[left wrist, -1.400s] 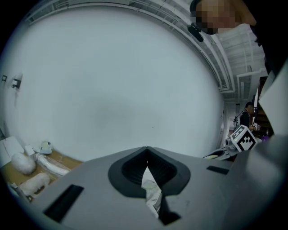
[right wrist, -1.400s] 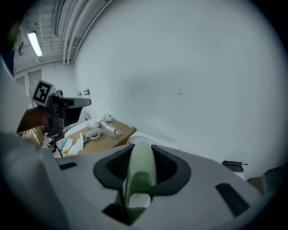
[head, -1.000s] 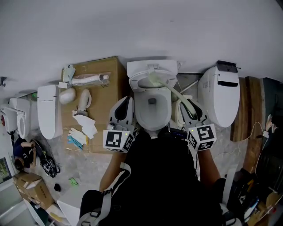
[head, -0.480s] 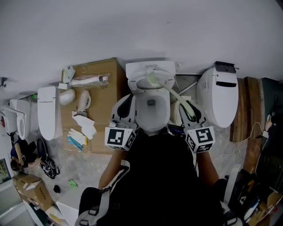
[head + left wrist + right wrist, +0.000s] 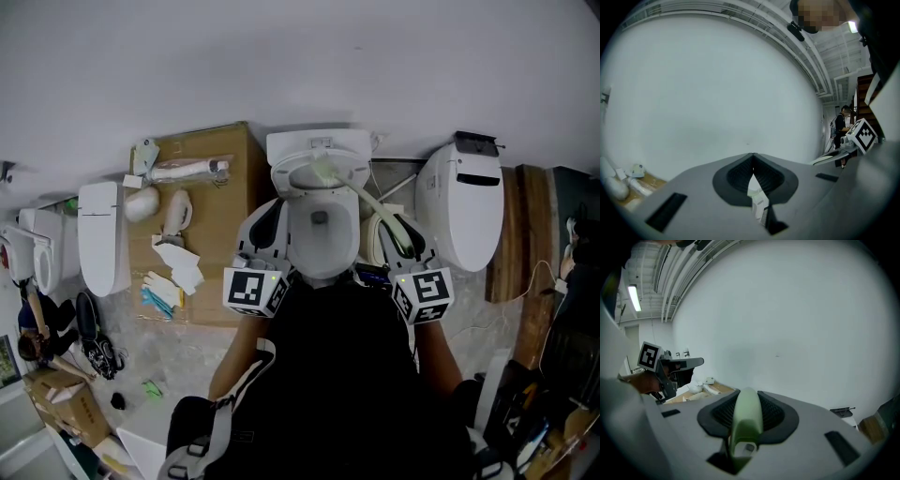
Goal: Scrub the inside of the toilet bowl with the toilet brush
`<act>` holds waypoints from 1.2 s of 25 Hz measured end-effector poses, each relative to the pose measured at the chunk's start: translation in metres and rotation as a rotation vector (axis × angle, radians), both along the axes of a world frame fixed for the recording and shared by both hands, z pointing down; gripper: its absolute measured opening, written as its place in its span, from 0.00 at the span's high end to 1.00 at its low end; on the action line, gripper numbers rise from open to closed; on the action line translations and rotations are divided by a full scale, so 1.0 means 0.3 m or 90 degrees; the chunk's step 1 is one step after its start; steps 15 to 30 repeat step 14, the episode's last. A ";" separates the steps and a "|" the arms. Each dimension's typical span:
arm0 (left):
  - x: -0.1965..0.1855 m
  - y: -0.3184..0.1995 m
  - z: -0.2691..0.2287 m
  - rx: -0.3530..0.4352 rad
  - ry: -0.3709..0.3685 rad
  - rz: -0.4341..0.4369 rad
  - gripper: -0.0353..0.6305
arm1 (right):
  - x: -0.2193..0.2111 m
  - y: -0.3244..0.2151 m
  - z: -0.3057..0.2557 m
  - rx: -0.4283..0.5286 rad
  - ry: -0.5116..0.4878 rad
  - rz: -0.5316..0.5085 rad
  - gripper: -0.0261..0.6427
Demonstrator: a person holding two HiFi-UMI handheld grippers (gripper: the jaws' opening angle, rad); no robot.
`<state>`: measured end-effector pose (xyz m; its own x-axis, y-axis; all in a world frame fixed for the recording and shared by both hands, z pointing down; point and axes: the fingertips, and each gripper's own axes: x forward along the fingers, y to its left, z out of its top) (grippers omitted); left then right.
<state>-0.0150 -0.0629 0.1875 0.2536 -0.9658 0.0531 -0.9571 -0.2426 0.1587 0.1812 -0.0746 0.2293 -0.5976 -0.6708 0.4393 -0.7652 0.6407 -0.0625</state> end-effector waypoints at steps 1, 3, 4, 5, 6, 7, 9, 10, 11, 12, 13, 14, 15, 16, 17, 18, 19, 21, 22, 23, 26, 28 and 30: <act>0.000 0.000 0.001 -0.001 0.000 0.001 0.94 | 0.000 0.001 0.001 0.000 0.001 0.000 0.78; -0.001 0.000 0.003 -0.001 0.000 0.003 0.94 | -0.002 0.001 0.002 -0.001 0.001 0.002 0.78; -0.002 0.000 0.005 -0.002 0.001 0.003 0.94 | -0.002 0.001 0.003 -0.002 0.001 0.003 0.78; -0.003 -0.001 0.007 -0.002 0.001 0.004 0.94 | -0.003 0.002 0.004 -0.003 0.001 0.004 0.78; -0.003 -0.001 0.009 -0.003 0.001 0.004 0.94 | -0.003 0.002 0.006 -0.004 0.001 0.004 0.78; -0.003 -0.002 0.010 -0.003 0.002 0.005 0.94 | -0.003 0.003 0.007 -0.004 0.002 0.004 0.78; -0.003 -0.004 0.010 -0.003 0.002 0.006 0.94 | -0.003 0.001 0.005 -0.003 0.002 0.005 0.78; -0.002 -0.005 0.007 -0.003 0.003 0.006 0.94 | -0.003 0.000 0.002 -0.003 0.002 0.006 0.78; -0.002 -0.005 0.004 -0.003 0.003 0.006 0.94 | -0.002 0.000 -0.001 -0.004 0.001 0.006 0.78; -0.001 -0.005 0.002 -0.003 0.003 0.007 0.94 | -0.001 0.000 -0.004 -0.004 0.001 0.007 0.78; 0.000 -0.005 -0.001 -0.003 0.003 0.007 0.94 | -0.001 0.000 -0.007 -0.005 0.000 0.008 0.78; 0.000 -0.005 -0.003 -0.003 0.003 0.008 0.94 | 0.000 -0.001 -0.010 -0.005 0.000 0.008 0.78; 0.000 -0.005 -0.003 -0.003 0.003 0.008 0.94 | 0.000 -0.001 -0.010 -0.005 0.000 0.008 0.78; 0.000 -0.005 -0.003 -0.003 0.003 0.008 0.94 | 0.000 -0.001 -0.010 -0.005 0.000 0.008 0.78; 0.000 -0.005 -0.003 -0.003 0.003 0.008 0.94 | 0.000 -0.001 -0.010 -0.005 0.000 0.008 0.78; 0.000 -0.005 -0.003 -0.003 0.003 0.008 0.94 | 0.000 -0.001 -0.010 -0.005 0.000 0.008 0.78; 0.000 -0.005 -0.003 -0.003 0.003 0.008 0.94 | 0.000 -0.001 -0.010 -0.005 0.000 0.008 0.78; 0.000 -0.005 -0.003 -0.003 0.003 0.008 0.94 | 0.000 -0.001 -0.010 -0.005 0.000 0.008 0.78; 0.000 -0.005 -0.003 -0.003 0.003 0.008 0.94 | 0.000 -0.001 -0.010 -0.005 0.000 0.008 0.78; 0.000 -0.005 -0.003 -0.003 0.003 0.008 0.94 | 0.000 -0.001 -0.010 -0.005 0.000 0.008 0.78; 0.000 -0.005 -0.003 -0.003 0.003 0.008 0.94 | 0.000 -0.001 -0.010 -0.005 0.000 0.008 0.78; 0.000 -0.005 -0.003 -0.003 0.003 0.008 0.94 | 0.000 -0.001 -0.010 -0.005 0.000 0.008 0.78; 0.000 -0.005 -0.003 -0.003 0.003 0.008 0.94 | 0.000 -0.001 -0.010 -0.005 0.000 0.008 0.78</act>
